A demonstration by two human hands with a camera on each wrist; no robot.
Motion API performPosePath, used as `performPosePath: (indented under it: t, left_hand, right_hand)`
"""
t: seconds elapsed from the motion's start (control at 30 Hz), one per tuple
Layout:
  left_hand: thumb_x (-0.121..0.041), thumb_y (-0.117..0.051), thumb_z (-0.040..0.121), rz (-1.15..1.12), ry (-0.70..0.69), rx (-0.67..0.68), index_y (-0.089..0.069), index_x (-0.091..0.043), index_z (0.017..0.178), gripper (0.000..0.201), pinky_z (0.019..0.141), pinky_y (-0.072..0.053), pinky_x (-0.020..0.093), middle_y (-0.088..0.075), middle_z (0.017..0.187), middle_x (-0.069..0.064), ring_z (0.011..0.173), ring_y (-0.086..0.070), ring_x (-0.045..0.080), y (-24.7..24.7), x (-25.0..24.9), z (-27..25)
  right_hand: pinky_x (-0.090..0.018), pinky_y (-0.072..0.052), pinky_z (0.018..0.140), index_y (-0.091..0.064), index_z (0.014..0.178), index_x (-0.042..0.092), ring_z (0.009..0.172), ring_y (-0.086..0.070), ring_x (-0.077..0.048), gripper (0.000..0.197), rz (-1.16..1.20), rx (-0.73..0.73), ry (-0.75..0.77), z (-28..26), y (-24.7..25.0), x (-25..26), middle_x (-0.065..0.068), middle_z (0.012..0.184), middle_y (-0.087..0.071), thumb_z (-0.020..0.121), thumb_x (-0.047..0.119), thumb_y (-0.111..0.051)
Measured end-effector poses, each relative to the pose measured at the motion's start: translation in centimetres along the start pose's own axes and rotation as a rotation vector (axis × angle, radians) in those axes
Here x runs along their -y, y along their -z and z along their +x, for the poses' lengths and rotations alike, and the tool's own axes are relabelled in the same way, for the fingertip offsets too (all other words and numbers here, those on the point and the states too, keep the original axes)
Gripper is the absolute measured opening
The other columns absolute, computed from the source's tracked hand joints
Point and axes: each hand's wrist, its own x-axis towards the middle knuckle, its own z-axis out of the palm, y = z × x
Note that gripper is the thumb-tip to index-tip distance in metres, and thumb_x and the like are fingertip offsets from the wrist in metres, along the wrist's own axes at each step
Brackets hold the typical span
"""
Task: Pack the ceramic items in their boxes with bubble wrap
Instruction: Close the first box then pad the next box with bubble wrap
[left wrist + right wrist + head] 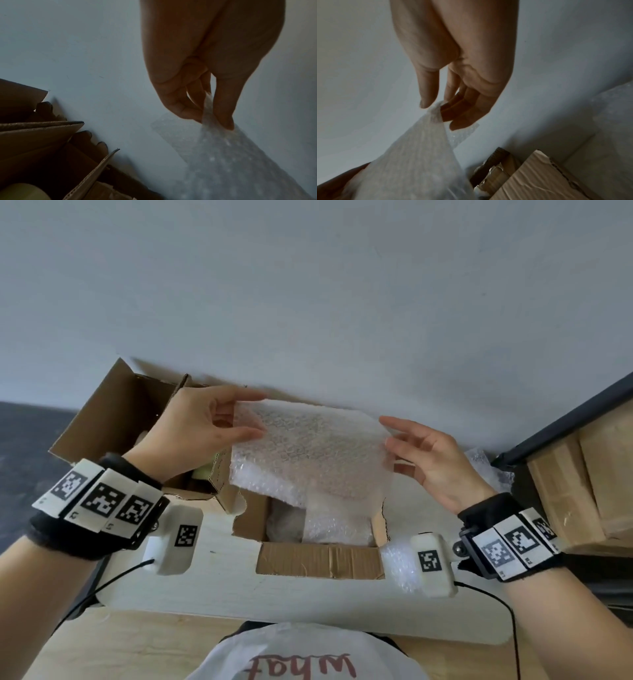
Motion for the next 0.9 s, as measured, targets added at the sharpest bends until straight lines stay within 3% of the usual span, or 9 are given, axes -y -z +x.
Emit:
performPosePath:
  t: [0.17, 0.27, 0.37, 0.47, 0.57, 0.67, 0.77, 0.83, 0.9]
  left_hand:
    - [-0.014, -0.076, 0.075, 0.101, -0.064, -0.056, -0.071, -0.016, 0.099, 0.025, 0.073, -0.051, 0.009, -0.071, 0.086, -0.009, 0.077, -0.067, 0.000, -1.0, 1.0, 0.0]
    - [-0.016, -0.075, 0.077, 0.181, -0.140, -0.131, -0.072, -0.015, 0.091, 0.014, 0.073, -0.054, 0.026, -0.070, 0.084, -0.001, 0.077, -0.065, 0.013, -1.5, 2.0, -0.4]
    - [-0.005, -0.076, 0.074, 0.483, -0.338, -0.161, -0.073, -0.004, 0.081, 0.008, 0.065, -0.052, 0.042, -0.064, 0.090, 0.011, 0.083, -0.059, 0.028, -2.3, 3.4, -1.1]
    - [0.001, -0.075, 0.069, 0.739, -0.531, -0.049, -0.067, -0.001, 0.072, 0.009, 0.062, -0.054, 0.043, -0.064, 0.095, 0.022, 0.084, -0.061, 0.037, -3.2, 5.2, -2.1]
    - [-0.001, -0.073, 0.067, 0.880, -0.693, 0.168, -0.067, -0.003, 0.076, 0.011, 0.078, -0.053, 0.045, -0.067, 0.107, 0.022, 0.095, -0.066, 0.037, -4.1, 7.1, -3.0]
    - [-0.008, -0.083, 0.054, 0.954, -0.747, 0.429, -0.072, -0.006, 0.088, 0.036, 0.086, -0.052, 0.044, -0.068, 0.111, 0.015, 0.100, -0.067, 0.031, -5.3, 8.6, -3.6]
    - [-0.015, -0.091, 0.045, 0.997, -0.668, 0.587, -0.073, -0.012, 0.092, 0.050, 0.087, -0.053, 0.042, -0.069, 0.112, 0.011, 0.104, -0.066, 0.028, -6.6, 9.6, -3.7]
    - [-0.019, -0.086, 0.058, 1.071, -0.583, 0.655, -0.070, -0.016, 0.104, 0.049, 0.096, -0.047, 0.038, -0.064, 0.124, 0.008, 0.115, -0.060, 0.025, -7.4, 10.1, -3.3]
    - [-0.018, -0.067, 0.083, 1.126, -0.514, 0.708, -0.054, -0.018, 0.128, 0.046, 0.112, -0.027, 0.035, -0.042, 0.147, 0.005, 0.136, -0.038, 0.022, -8.1, 11.3, -3.0]
  right_hand:
    - [-0.021, -0.055, 0.074, -0.070, 0.107, 0.017, 0.073, -0.064, -0.014, 0.040, -0.272, -0.023, 0.035, -0.1, 0.0, 0.1, -0.004, 0.082, -0.062, 0.068, 0.013, -0.074]
    - [-0.016, -0.052, 0.076, -0.073, 0.098, 0.007, 0.074, -0.065, -0.008, 0.025, -0.572, -0.211, 0.318, -0.4, -0.6, -0.2, -0.005, 0.084, -0.068, 0.074, 0.009, -0.077]
    - [-0.021, -0.051, 0.067, -0.073, 0.086, 0.004, 0.073, -0.062, -0.014, 0.008, -0.933, -0.305, 0.682, -1.5, -0.8, -1.3, -0.006, 0.085, -0.064, 0.078, 0.004, -0.074]
    - [-0.028, -0.051, 0.061, -0.069, 0.072, 0.002, 0.076, -0.062, -0.023, 0.005, -1.306, -0.320, 0.890, -2.8, -0.7, -3.2, -0.013, 0.094, -0.066, 0.076, 0.003, -0.073]
    - [-0.032, -0.055, 0.071, -0.063, 0.066, 0.003, 0.086, -0.064, -0.027, 0.012, -1.539, -0.154, 0.991, -3.7, -1.0, -5.4, -0.017, 0.101, -0.069, 0.076, -0.002, -0.069]
    - [-0.034, -0.056, 0.080, -0.065, 0.072, 0.005, 0.097, -0.067, -0.028, 0.017, -1.666, 0.096, 0.972, -4.1, -1.3, -7.1, -0.018, 0.107, -0.069, 0.085, -0.003, -0.057]
    - [-0.032, -0.055, 0.087, -0.070, 0.080, 0.006, 0.100, -0.067, -0.025, 0.012, -1.746, 0.189, 0.780, -4.1, -2.1, -8.4, -0.016, 0.110, -0.069, 0.081, 0.000, -0.059]
    - [-0.031, -0.054, 0.089, -0.071, 0.092, 0.005, 0.105, -0.065, -0.024, 0.019, -1.808, 0.208, 0.555, -3.6, -3.1, -8.8, -0.016, 0.116, -0.067, 0.073, 0.002, -0.072]
    - [-0.034, -0.047, 0.099, -0.062, 0.115, 0.003, 0.118, -0.056, -0.027, 0.031, -1.904, 0.326, 0.299, -3.1, -4.0, -9.2, -0.018, 0.133, -0.055, 0.084, 0.005, -0.062]
